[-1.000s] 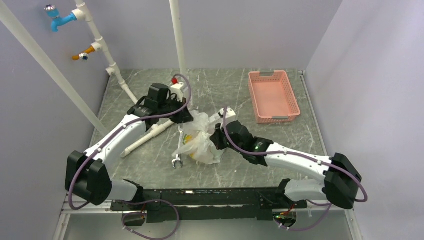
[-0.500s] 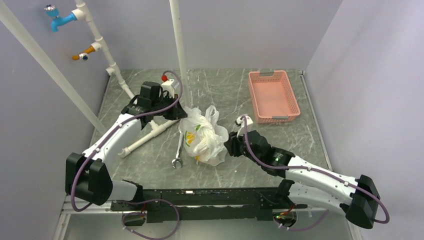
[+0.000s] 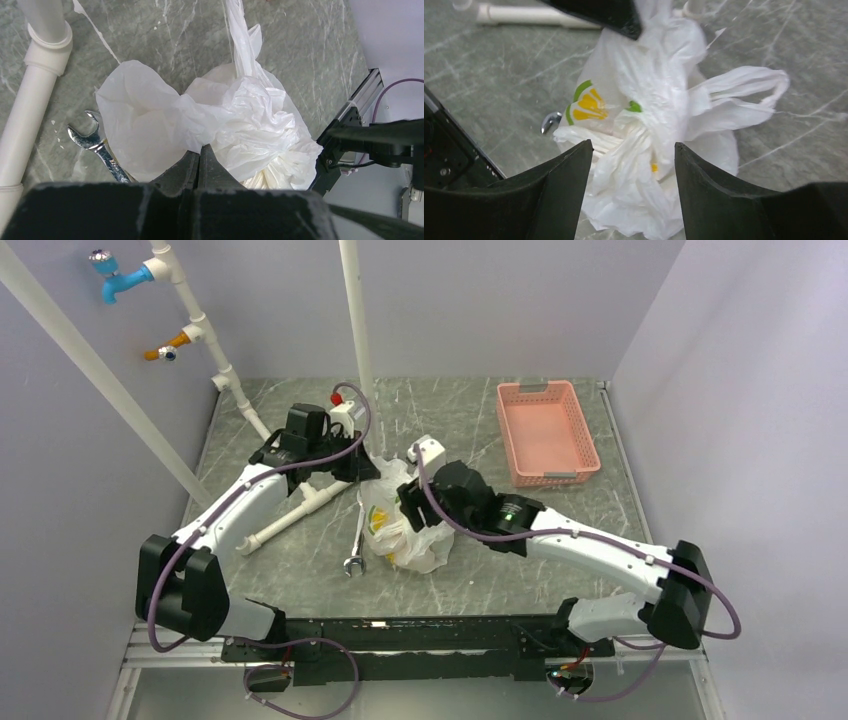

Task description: Take the fake fruits out of the plastic bag

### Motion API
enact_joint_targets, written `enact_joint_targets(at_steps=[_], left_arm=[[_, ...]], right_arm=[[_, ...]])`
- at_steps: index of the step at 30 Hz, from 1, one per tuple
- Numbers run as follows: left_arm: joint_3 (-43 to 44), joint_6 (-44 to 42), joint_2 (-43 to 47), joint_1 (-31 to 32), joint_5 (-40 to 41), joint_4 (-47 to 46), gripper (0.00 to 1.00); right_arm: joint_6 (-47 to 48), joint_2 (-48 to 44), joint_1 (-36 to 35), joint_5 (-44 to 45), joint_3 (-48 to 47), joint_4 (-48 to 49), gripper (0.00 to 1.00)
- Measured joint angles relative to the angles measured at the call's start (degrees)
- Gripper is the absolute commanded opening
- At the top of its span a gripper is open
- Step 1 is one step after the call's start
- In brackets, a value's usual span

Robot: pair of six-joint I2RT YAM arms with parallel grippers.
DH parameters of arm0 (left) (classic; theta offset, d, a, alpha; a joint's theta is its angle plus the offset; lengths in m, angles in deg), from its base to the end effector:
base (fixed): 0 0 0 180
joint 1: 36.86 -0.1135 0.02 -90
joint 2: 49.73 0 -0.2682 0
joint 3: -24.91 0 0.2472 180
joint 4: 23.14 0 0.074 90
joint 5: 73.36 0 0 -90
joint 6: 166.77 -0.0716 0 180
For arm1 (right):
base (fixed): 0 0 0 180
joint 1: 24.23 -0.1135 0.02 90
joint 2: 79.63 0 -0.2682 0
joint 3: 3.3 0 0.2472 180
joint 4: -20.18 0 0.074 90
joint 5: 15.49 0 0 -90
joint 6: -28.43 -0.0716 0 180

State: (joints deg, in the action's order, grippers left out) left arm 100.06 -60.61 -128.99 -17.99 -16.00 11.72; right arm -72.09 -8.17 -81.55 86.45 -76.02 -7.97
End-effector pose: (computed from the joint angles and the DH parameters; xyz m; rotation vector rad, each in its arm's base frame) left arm 0.2913 -0.1404 0.2748 0.3723 2.2706 -0.9636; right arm 0.1800 0.2532 0.3081 -0.6989 1.9492 0.5289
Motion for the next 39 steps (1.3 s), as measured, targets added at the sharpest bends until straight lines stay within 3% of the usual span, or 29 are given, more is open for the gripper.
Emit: enact_joint_targets(at_steps=[8, 17, 19, 23, 25, 32, 39], left_arm=[[0.63, -0.37, -0.94, 1.11, 0.15, 0.48, 0.00], [1.16, -0.42, -0.94, 1.09, 0.81, 1.11, 0.00], [1.16, -0.42, -0.94, 1.09, 1.05, 1.14, 0.00], [1.16, -0.44, -0.76, 1.09, 2.62, 1.27, 0.00], [1.16, -0.50, -0.24, 1.09, 4.07, 1.38, 0.00], [1.16, -1.11, 3.58, 1.40, 8.61, 2.64, 0.00], [1.18, -1.46, 3.78, 1.55, 12.26, 4.28, 0.00]], right_arm=[[-0.07, 6.71, -3.15, 3.13, -0.92, -3.19, 0.52], [-0.87, 12.74, -3.15, 6.58, -3.48, -3.82, 0.56], [-1.11, 14.75, -3.28, 7.32, -4.87, -3.67, 0.44], [-1.38, 17.42, -4.57, 12.28, -6.58, -3.67, 0.09], [-1.14, 17.16, -5.14, 14.12, -6.19, -3.30, 0.00], [0.90, 5.22, -5.62, 13.09, 7.50, 8.61, 0.00], [-0.44, -13.22, -5.44, 10.80, 27.58, 30.82, 0.00]])
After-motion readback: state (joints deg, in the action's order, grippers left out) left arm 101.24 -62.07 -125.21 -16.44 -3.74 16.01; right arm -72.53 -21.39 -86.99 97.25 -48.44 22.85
